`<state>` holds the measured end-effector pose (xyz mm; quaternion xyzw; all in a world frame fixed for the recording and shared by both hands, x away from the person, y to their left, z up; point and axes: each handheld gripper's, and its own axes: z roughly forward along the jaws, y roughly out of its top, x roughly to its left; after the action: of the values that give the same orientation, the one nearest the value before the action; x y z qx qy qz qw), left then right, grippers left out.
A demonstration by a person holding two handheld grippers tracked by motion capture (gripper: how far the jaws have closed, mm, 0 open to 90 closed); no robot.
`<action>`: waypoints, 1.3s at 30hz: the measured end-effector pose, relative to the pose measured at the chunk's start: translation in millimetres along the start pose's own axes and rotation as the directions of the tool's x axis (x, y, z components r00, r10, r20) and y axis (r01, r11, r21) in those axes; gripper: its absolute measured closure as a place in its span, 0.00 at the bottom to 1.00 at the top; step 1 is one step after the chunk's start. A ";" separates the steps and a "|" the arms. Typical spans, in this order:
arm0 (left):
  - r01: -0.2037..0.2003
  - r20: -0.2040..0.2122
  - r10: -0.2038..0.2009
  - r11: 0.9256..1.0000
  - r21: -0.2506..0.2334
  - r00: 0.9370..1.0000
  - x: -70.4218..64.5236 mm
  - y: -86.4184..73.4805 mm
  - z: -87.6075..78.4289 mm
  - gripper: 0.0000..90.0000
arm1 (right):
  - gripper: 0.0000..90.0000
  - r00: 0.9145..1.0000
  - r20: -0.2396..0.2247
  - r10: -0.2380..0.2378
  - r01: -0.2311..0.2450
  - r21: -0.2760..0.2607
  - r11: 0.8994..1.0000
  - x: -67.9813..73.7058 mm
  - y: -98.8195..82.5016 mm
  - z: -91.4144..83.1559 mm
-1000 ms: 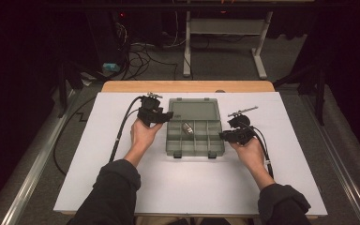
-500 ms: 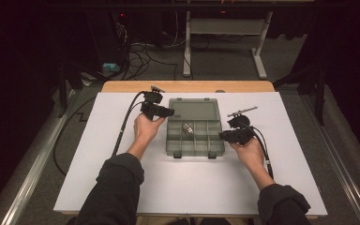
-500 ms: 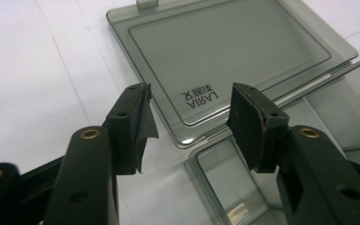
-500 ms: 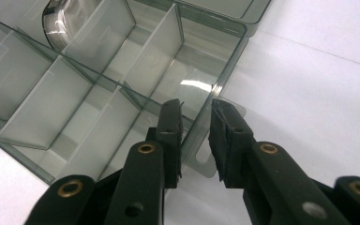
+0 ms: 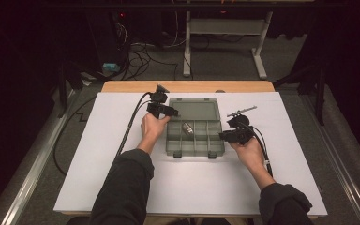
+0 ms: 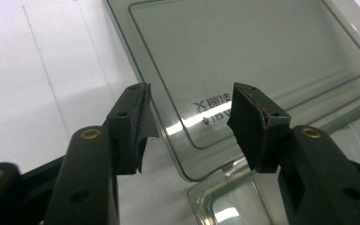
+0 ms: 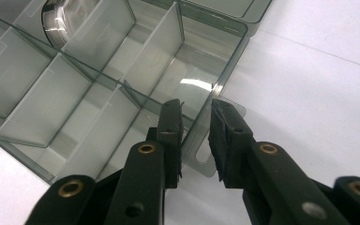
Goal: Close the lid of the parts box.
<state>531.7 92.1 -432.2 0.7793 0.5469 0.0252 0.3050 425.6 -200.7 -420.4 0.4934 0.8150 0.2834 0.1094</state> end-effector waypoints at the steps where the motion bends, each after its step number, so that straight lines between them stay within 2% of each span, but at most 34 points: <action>1: 0.000 0.000 0.000 1.000 0.000 1.000 0.0 0.0 0.0 0.54 | 0.83 1.000 0.000 0.000 0.000 0.000 1.000 0.0 0.0 0.0; 6: 0.023 0.021 -0.024 1.000 0.015 0.999 5.1 0.7 3.4 0.55 | 0.83 1.000 0.001 -0.002 0.002 -0.002 1.000 -0.2 -0.1 0.1; 10: 0.056 0.054 -0.058 0.998 0.035 0.997 10.5 1.6 7.1 0.55 | 0.83 1.000 0.000 0.001 -0.001 -0.001 1.000 -0.1 -0.2 0.0; 15: 0.063 0.071 -0.066 0.997 0.043 0.995 13.5 2.6 10.4 0.52 | 0.83 1.000 -0.002 0.002 -0.002 -0.002 1.000 -0.6 -0.2 0.1; 16: 0.076 0.085 -0.079 0.996 0.041 0.993 15.4 2.5 11.3 0.52 | 0.84 1.000 -0.004 0.002 -0.002 -0.003 1.000 -1.2 -0.2 0.1; 21: 0.088 0.105 -0.092 0.995 0.042 0.990 17.8 2.4 12.8 0.51 | 0.84 1.000 -0.004 0.003 -0.003 0.000 1.000 -1.1 0.1 0.1; 24: 0.112 0.147 -0.119 0.992 0.057 0.982 21.8 2.2 14.4 0.49 | 0.84 1.000 -0.005 0.005 -0.005 0.001 1.000 -1.0 0.3 0.1; 25: 0.113 0.152 -0.121 0.992 0.057 0.981 21.7 2.2 14.8 0.49 | 0.84 1.000 -0.005 0.006 -0.006 0.001 1.000 -1.0 0.3 0.0; 29: 0.111 0.147 -0.117 0.992 0.052 0.982 20.2 2.1 14.2 0.49 | 0.84 1.000 -0.004 0.006 -0.006 0.001 1.000 -0.9 0.2 0.0; 33: 0.116 0.162 -0.122 0.992 0.043 0.979 23.0 1.3 12.0 0.53 | 0.84 1.000 -0.009 0.007 -0.007 0.000 1.000 -1.7 0.1 0.1; 36: 0.102 0.147 -0.105 0.994 0.027 0.984 20.2 1.5 8.4 0.55 | 0.84 1.000 -0.014 0.017 -0.017 0.003 1.000 -2.4 0.3 0.1; 39: 0.097 0.143 -0.099 0.995 0.021 0.985 19.4 1.8 6.4 0.57 | 0.83 1.000 -0.013 0.018 -0.018 0.004 1.000 -2.2 0.4 0.1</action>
<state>543.4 105.6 -442.2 0.7533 0.5615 -0.0499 0.3388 427.1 -202.4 -420.4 0.4992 0.8117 0.2861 0.1003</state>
